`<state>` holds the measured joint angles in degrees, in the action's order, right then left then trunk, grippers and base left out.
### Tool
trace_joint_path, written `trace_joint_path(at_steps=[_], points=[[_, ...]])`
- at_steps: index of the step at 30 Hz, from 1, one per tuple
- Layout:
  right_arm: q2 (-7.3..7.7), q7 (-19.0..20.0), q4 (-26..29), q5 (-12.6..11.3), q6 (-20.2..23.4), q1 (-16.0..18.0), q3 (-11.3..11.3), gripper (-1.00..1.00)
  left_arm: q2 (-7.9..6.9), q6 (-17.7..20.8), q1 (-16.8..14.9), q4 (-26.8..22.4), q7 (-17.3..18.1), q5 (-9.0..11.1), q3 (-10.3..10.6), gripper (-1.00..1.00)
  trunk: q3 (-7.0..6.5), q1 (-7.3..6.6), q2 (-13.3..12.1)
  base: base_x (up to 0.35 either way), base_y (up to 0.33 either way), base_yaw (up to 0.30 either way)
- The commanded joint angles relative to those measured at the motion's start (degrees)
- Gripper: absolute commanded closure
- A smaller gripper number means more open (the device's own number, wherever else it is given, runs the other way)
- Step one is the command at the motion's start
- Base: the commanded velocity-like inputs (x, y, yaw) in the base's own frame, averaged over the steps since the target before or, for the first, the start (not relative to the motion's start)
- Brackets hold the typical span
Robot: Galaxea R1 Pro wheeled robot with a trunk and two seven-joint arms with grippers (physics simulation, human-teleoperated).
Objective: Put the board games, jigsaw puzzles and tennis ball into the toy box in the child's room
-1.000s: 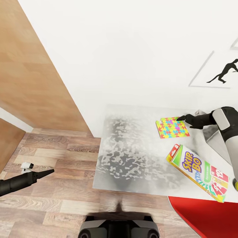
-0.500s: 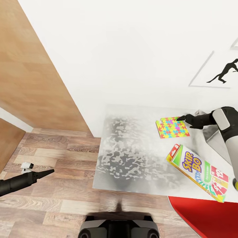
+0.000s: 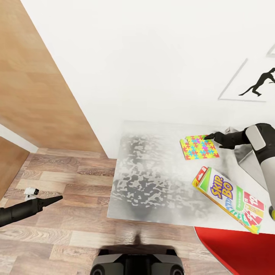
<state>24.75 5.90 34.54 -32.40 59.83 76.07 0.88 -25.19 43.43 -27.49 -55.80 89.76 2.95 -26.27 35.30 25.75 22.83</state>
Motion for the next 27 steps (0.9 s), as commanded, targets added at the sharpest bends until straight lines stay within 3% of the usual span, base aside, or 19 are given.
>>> trace_joint_path(at_steps=[1,27], points=[[0.04,0.60,0.01,0.58,0.17,0.04,0.09,-1.00,-0.02,0.61,-0.02,-0.01,0.24,-0.05,-0.01,-1.00,0.07,0.03,0.09,0.000,0.000,0.000],[0.04,0.57,0.01,0.58,0.17,0.04,0.09,-1.00,0.05,0.61,-0.02,-0.01,0.24,-0.05,-0.01,-1.00,0.54,0.03,0.09,0.000,0.000,0.000]])
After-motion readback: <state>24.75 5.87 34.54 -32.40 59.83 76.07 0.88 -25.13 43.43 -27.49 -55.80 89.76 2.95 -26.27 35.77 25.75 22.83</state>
